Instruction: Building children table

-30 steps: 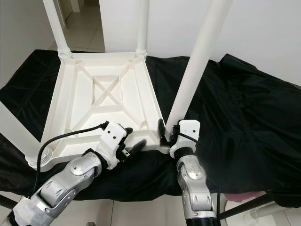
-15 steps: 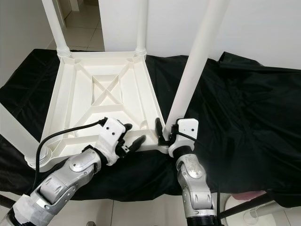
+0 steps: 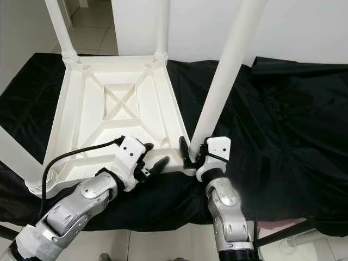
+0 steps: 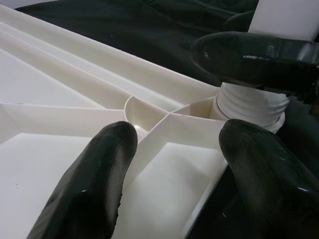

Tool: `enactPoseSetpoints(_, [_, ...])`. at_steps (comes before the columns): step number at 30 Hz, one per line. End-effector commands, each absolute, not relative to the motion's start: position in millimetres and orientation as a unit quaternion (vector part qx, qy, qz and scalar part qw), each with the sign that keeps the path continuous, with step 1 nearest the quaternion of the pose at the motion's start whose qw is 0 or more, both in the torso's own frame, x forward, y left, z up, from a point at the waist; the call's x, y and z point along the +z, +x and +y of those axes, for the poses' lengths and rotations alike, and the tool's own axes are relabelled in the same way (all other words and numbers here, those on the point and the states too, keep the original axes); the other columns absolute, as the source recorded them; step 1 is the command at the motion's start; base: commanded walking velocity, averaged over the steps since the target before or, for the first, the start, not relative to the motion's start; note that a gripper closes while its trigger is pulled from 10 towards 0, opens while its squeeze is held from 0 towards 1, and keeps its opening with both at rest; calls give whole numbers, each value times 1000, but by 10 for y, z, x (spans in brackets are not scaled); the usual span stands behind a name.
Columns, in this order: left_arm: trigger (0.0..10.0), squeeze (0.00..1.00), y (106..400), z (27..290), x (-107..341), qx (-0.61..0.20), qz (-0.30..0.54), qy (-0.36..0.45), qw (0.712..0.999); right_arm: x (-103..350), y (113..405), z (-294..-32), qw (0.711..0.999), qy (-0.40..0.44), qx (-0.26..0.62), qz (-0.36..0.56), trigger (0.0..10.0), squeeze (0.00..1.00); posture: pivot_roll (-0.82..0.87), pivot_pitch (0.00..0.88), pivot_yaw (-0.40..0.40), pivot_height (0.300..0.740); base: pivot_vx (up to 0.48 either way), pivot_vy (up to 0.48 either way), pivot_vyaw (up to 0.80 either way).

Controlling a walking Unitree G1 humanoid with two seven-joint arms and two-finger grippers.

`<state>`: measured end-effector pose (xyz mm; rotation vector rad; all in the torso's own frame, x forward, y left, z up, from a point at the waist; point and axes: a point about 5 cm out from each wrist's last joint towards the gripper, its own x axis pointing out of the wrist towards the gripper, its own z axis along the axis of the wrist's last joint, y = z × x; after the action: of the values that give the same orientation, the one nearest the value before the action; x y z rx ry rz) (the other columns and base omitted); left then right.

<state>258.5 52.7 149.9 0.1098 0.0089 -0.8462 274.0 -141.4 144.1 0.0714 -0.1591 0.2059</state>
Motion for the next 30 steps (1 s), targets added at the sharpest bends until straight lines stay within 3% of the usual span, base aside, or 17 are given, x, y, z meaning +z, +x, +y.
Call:
enactPoseSetpoints(1, [10000, 0, 2489, 451, 1491, -494, 10, 50, 868, 1445, 2720, -1446, 991, 37, 104, -81, 10000, 0, -58, 114, -64, 740, 0, 0, 0])
enactPoseSetpoints(30, [10000, 0, 2475, 477, 1501, -492, 11, 50, 869, 1476, 2703, -1411, 987, 46, 129, -86, 10000, 0, -51, 133, -57, 740, 0, 0, 0])
